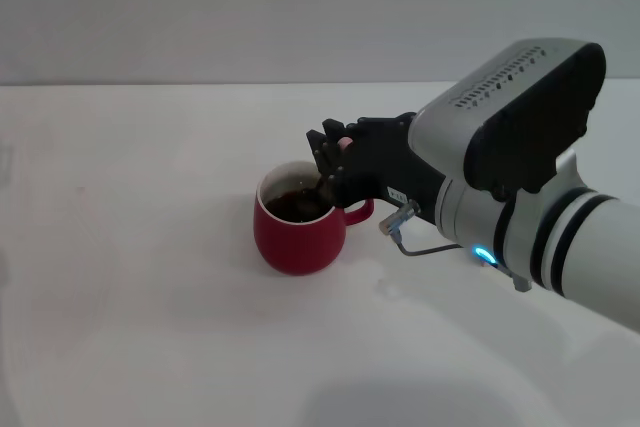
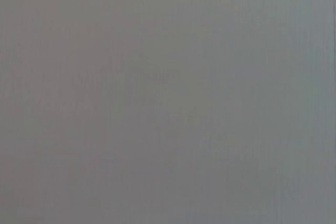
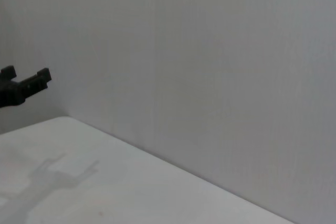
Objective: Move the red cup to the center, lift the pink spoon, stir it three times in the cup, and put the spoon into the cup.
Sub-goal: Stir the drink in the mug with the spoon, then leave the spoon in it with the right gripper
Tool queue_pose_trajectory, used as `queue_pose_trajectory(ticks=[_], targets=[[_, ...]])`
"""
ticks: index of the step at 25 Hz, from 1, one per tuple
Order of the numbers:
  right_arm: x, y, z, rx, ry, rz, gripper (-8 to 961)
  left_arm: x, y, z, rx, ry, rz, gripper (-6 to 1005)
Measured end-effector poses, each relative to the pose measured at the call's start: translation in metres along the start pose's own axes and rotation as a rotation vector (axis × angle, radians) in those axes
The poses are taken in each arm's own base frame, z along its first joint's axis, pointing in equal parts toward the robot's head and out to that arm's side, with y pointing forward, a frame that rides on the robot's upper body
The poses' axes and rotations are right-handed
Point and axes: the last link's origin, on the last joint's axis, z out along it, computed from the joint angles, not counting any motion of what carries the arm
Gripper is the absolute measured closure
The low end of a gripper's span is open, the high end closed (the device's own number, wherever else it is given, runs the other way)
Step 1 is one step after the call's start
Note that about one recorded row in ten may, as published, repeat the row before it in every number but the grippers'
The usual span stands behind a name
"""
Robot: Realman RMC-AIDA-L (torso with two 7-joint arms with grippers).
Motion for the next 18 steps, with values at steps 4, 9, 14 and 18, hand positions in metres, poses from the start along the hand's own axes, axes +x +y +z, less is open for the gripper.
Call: queue_pose_trajectory(ticks=[4, 9, 14, 18], targets=[[-0.002, -0.002, 0.001, -0.001, 0.01, -0.009, 820, 0.0, 0.001, 0.0, -0.002, 0.001, -0.002, 169], [-0.007, -0.005, 0.005, -0.004, 0.023, -0.027, 820, 0.0, 0.001, 0.0, -0.002, 0.001, -0.01, 169], [-0.012, -0.004, 0.009, -0.018, 0.038, -0.047, 820, 0.0, 0.001, 0.0, -0.002, 0.001, -0.018, 169], [-0.016, -0.003, 0.014, -0.033, 0.056, -0.061, 820, 0.0, 0.001, 0.0, -0.002, 0.001, -0.019, 169]])
